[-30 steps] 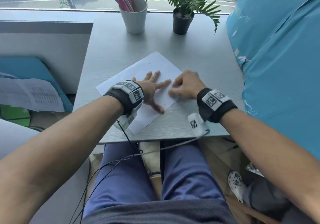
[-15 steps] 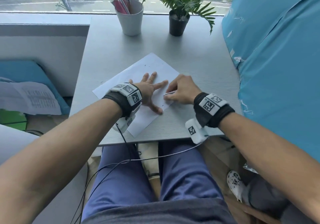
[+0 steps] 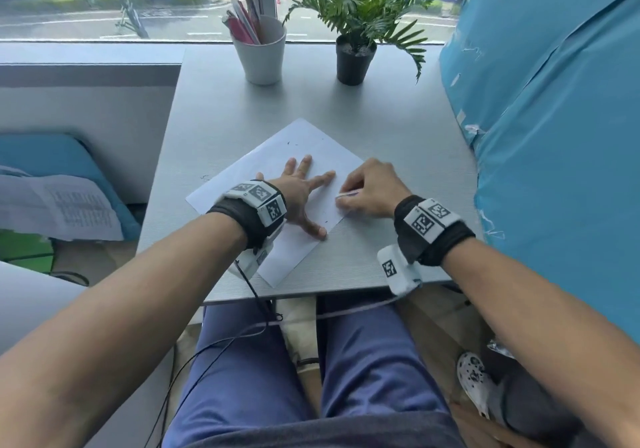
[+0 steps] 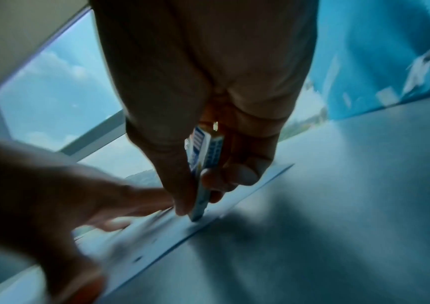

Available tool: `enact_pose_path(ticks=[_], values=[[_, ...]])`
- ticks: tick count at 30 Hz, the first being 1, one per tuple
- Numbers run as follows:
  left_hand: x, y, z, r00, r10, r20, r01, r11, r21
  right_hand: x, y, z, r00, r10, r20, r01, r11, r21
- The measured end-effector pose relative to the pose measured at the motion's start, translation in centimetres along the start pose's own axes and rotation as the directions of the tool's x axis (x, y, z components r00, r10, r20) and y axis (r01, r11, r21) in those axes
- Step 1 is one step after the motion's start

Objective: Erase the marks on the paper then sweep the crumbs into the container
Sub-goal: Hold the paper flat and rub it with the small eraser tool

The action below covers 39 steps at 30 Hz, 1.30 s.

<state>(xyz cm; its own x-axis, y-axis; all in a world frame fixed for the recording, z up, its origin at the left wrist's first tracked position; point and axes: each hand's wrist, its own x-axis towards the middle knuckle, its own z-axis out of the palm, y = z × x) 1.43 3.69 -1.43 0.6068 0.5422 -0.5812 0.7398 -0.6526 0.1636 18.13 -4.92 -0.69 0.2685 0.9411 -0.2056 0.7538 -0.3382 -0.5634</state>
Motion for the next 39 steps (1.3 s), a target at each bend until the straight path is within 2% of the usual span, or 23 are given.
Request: enact_pose_path(ticks=[2,4,5,8,9,10,12,13,15,18,19,20,23,24,27,28,30,32,33,35,36,37,39], values=[[0.1,-0.1,0.0,1.0,0.003,-0.006,-0.003,1.0,-0.008,0.2,0.6,-0.5,0.999,0.036,0.001,-0.036,0.999,0.032],[0.0,-0.1,0.1,1.0,0.0,-0.012,0.0,1.0,-0.027,1.1,1.7,-1.5,0.978,0.149,-0.146,-0.138,0.987,0.087],[0.0,-0.1,0.1,1.0,-0.003,-0.013,0.002,1.0,-0.03,1.2,1.7,-1.5,0.971,0.156,-0.181,-0.144,0.987,0.076],[0.0,0.0,0.1,1.0,0.006,-0.008,-0.006,1.0,-0.022,0.4,0.8,-0.3,1.0,0.009,-0.028,-0.009,1.0,-0.022],[0.0,-0.1,0.1,1.0,0.009,-0.008,-0.009,1.0,-0.019,0.2,0.7,-0.4,1.0,0.001,0.0,-0.001,1.0,-0.02],[0.0,-0.1,0.1,1.0,0.009,-0.007,-0.009,1.0,-0.021,0.5,1.1,-0.9,0.999,0.038,-0.017,-0.038,0.999,-0.001],[0.0,-0.1,0.2,1.0,0.002,-0.013,-0.003,1.0,-0.025,1.5,2.1,-2.1,0.974,0.157,-0.165,-0.152,0.987,0.043],[0.1,-0.1,0.2,1.0,-0.001,-0.016,0.0,1.0,-0.024,1.7,2.0,-2.2,0.961,0.164,-0.22,-0.161,0.986,0.032],[0.2,-0.2,0.3,1.0,-0.001,-0.013,0.001,1.0,-0.023,1.0,0.7,-1.1,0.986,0.05,-0.16,-0.055,0.998,-0.027],[0.3,-0.2,0.4,1.0,0.003,-0.01,-0.004,1.0,-0.021,-1.0,-1.9,1.5,0.987,-0.149,0.06,0.151,0.988,-0.025],[0.4,-0.1,0.4,1.0,0.005,-0.013,-0.005,1.0,-0.022,-0.8,-1.9,1.4,0.988,-0.142,0.068,0.144,0.989,-0.024],[0.3,-0.2,0.3,1.0,0.003,-0.013,-0.003,1.0,-0.022,0.2,-1.5,1.1,0.995,-0.098,0.022,0.098,0.995,-0.009],[0.2,-0.2,0.4,1.0,0.0,-0.01,0.0,1.0,-0.017,2.0,-0.6,-0.4,0.984,0.05,-0.172,-0.047,0.999,0.021],[0.2,-0.2,0.4,1.0,0.0,-0.011,-0.001,1.0,-0.012,2.0,-0.8,-0.2,0.987,0.027,-0.16,-0.027,1.0,0.002],[0.3,-0.2,0.4,1.0,0.003,-0.009,-0.004,1.0,-0.013,0.5,-2.1,1.0,0.99,-0.128,0.063,0.131,0.99,-0.053],[0.3,-0.3,0.4,1.0,0.004,-0.008,-0.004,1.0,-0.015,0.8,-2.0,0.7,0.99,-0.103,0.091,0.107,0.993,-0.041],[0.2,-0.1,0.4,1.0,0.006,-0.003,-0.006,1.0,-0.019,2.0,-1.2,-0.5,0.999,0.038,0.01,-0.038,0.999,0.016],[0.1,-0.1,0.4,1.0,0.002,-0.004,-0.002,1.0,-0.018,2.4,-0.8,-0.7,0.991,0.076,-0.111,-0.073,0.997,0.028],[0.1,-0.1,0.4,1.0,0.001,-0.001,-0.001,1.0,-0.02,2.0,-1.1,-0.1,0.996,0.022,-0.085,-0.022,1.0,0.001],[0.2,-0.2,0.4,1.0,0.011,0.0,-0.011,1.0,-0.013,0.5,-2.4,1.3,0.99,-0.128,0.055,0.132,0.989,-0.065],[0.2,-0.3,0.4,1.0,0.014,0.001,-0.014,1.0,-0.009,0.3,-2.5,1.4,0.986,-0.142,0.092,0.148,0.987,-0.06],[0.1,-0.3,0.4,1.0,0.015,0.003,-0.015,1.0,-0.013,0.9,-2.1,0.9,0.992,-0.093,0.081,0.097,0.994,-0.048],[0.1,-0.3,0.4,1.0,0.011,-0.004,-0.011,1.0,-0.019,2.4,-1.3,-0.7,0.997,0.046,-0.062,-0.045,0.999,0.008]])
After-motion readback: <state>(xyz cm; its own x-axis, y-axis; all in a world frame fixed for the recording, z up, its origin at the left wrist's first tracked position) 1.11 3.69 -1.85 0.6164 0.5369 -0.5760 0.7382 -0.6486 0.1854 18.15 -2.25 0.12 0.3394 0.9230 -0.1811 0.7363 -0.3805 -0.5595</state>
